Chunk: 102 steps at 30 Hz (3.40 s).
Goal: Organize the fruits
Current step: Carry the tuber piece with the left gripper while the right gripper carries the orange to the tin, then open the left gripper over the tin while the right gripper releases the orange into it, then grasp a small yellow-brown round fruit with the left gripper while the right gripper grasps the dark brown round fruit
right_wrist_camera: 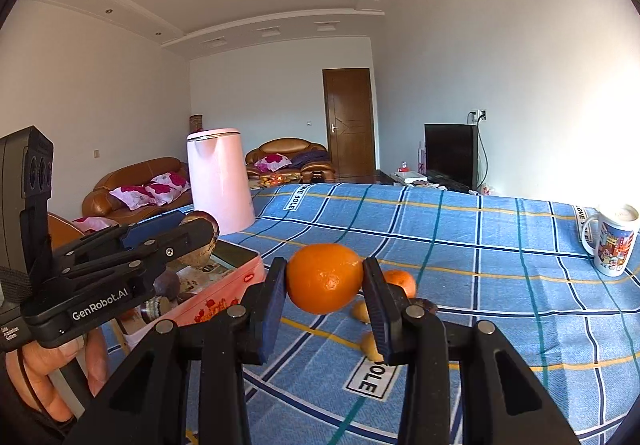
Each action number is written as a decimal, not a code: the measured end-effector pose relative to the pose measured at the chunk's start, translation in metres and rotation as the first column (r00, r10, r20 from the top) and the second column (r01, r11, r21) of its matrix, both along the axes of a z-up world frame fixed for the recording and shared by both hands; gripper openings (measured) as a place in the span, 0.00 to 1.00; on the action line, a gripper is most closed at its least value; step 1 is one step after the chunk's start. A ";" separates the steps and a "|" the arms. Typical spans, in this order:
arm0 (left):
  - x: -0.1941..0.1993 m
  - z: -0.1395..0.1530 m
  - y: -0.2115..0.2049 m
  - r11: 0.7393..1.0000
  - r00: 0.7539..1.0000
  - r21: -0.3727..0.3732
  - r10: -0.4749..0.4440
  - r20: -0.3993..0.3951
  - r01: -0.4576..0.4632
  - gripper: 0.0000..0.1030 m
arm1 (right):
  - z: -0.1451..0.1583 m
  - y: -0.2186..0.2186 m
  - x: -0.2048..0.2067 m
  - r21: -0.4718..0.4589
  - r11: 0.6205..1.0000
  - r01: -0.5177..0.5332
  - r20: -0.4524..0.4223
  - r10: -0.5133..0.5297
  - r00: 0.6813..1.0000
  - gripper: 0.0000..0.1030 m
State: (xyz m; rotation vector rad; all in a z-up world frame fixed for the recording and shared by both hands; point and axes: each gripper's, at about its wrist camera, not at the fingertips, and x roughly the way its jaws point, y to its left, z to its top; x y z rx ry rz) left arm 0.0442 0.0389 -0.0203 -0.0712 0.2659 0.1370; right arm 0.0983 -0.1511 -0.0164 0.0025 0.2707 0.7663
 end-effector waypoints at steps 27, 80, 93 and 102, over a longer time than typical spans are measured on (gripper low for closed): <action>-0.031 -0.005 0.067 0.990 0.989 -0.013 0.141 -0.048 -0.141 0.41 | 0.019 0.104 -0.029 -0.075 0.976 -0.205 0.029 0.208 0.978 0.39; -0.009 -0.002 0.048 0.996 0.988 0.013 0.086 -0.128 -0.085 0.70 | -0.017 0.035 0.077 -0.303 0.952 0.030 -0.221 -0.101 0.970 0.65; 0.054 -0.012 -0.008 0.998 0.970 -0.009 -0.063 -0.233 0.063 0.71 | -0.057 0.032 0.148 -0.352 0.935 0.034 -0.415 -0.189 0.890 0.48; 0.073 -0.019 -0.040 0.994 0.957 0.011 -0.106 -0.271 0.113 0.71 | -0.049 -0.001 0.127 -0.276 0.959 0.059 -0.396 -0.169 0.902 0.40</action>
